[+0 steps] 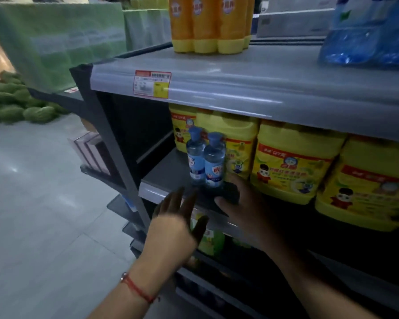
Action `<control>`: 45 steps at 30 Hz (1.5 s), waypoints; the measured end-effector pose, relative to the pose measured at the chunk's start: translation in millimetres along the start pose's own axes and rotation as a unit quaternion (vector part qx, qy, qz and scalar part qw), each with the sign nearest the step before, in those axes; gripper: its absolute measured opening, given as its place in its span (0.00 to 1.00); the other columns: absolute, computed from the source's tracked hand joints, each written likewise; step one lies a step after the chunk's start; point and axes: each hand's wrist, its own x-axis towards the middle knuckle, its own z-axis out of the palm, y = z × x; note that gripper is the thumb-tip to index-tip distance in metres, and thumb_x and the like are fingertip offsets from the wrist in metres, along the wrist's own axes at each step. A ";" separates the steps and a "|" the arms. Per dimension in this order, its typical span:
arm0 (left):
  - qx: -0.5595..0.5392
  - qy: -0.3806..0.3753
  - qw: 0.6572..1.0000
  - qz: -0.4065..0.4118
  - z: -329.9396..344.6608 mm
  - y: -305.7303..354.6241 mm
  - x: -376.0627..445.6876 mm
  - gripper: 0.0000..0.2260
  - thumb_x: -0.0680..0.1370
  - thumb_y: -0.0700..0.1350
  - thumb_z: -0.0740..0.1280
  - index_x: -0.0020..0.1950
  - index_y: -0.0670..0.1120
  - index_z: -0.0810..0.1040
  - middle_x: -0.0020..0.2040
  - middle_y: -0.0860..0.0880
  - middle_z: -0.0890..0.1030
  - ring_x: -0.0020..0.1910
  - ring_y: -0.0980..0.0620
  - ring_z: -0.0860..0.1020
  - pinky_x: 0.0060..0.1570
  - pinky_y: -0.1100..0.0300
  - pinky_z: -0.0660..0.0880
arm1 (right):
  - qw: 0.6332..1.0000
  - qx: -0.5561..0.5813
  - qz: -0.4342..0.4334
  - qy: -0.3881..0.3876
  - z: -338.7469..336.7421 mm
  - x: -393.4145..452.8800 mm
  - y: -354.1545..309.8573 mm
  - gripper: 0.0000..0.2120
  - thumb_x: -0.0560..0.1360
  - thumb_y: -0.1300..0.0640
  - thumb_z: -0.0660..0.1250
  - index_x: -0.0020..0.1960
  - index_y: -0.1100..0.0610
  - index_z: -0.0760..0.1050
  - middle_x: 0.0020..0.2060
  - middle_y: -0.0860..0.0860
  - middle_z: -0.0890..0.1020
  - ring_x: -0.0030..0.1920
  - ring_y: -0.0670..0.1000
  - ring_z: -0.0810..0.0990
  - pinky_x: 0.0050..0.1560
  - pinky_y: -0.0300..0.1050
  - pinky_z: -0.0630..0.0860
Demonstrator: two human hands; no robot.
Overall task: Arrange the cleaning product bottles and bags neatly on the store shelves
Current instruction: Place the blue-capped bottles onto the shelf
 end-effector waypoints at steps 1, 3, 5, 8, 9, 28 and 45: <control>-0.021 0.000 1.000 0.010 2.8 -3.8 4.8 0.28 0.77 0.61 0.61 0.72 0.46 0.76 0.69 0.39 0.77 0.64 0.36 0.79 0.59 0.42 0.77 | 1.000 0.014 0.018 0.012 5.1 9.4 -2.0 0.32 0.77 0.47 0.71 0.77 0.45 0.63 0.74 0.47 0.68 0.73 0.51 0.68 0.66 0.46 0.69; -0.044 -0.007 0.998 0.038 7.8 -9.6 16.7 0.28 0.78 0.61 0.59 0.72 0.46 0.75 0.69 0.41 0.77 0.64 0.38 0.79 0.59 0.44 0.78 | 0.998 0.013 0.042 0.038 17.0 27.9 -3.5 0.30 0.74 0.43 0.73 0.72 0.45 0.68 0.69 0.46 0.74 0.68 0.50 0.74 0.61 0.47 0.74; -0.075 -0.022 0.996 0.050 8.1 -13.0 29.6 0.27 0.78 0.60 0.61 0.75 0.49 0.72 0.71 0.45 0.76 0.67 0.42 0.77 0.62 0.49 0.75 | 0.995 0.002 0.067 0.069 29.7 40.5 -6.0 0.31 0.67 0.34 0.73 0.65 0.45 0.73 0.61 0.44 0.80 0.60 0.47 0.80 0.55 0.50 0.80; -0.154 -0.085 0.983 0.053 7.1 -23.2 45.7 0.29 0.80 0.56 0.66 0.80 0.55 0.62 0.78 0.51 0.66 0.75 0.48 0.67 0.70 0.55 0.66 | 0.984 -0.018 0.096 0.147 46.8 50.8 -8.9 0.31 0.64 0.32 0.72 0.59 0.48 0.75 0.56 0.46 0.83 0.56 0.49 0.82 0.52 0.53 0.82; -0.169 -0.092 0.979 0.062 6.2 -27.7 48.3 0.29 0.80 0.56 0.67 0.80 0.55 0.62 0.78 0.52 0.65 0.75 0.49 0.66 0.71 0.55 0.65 | 0.980 -0.028 0.100 0.170 50.9 51.6 -11.3 0.28 0.66 0.35 0.74 0.59 0.49 0.75 0.56 0.47 0.83 0.56 0.50 0.82 0.52 0.53 0.82; -0.781 -0.445 0.403 -0.172 -52.8 -31.1 15.6 0.24 0.81 0.58 0.59 0.65 0.41 0.77 0.61 0.35 0.81 0.66 0.36 0.77 0.69 0.39 0.71 | 0.911 0.056 0.175 0.368 104.8 -135.1 -115.1 0.25 0.67 0.53 0.81 0.55 0.42 0.70 0.49 0.38 0.80 0.48 0.40 0.82 0.42 0.31 0.76; -0.563 -0.741 0.351 -0.099 -48.7 91.4 -130.7 0.19 0.75 0.50 0.66 0.62 0.41 0.77 0.58 0.37 0.76 0.59 0.40 0.74 0.74 0.38 0.64 | 0.760 0.221 0.285 0.541 112.4 -344.5 -76.7 0.31 0.59 0.42 0.77 0.60 0.38 0.73 0.52 0.42 0.82 0.50 0.45 0.84 0.47 0.43 0.80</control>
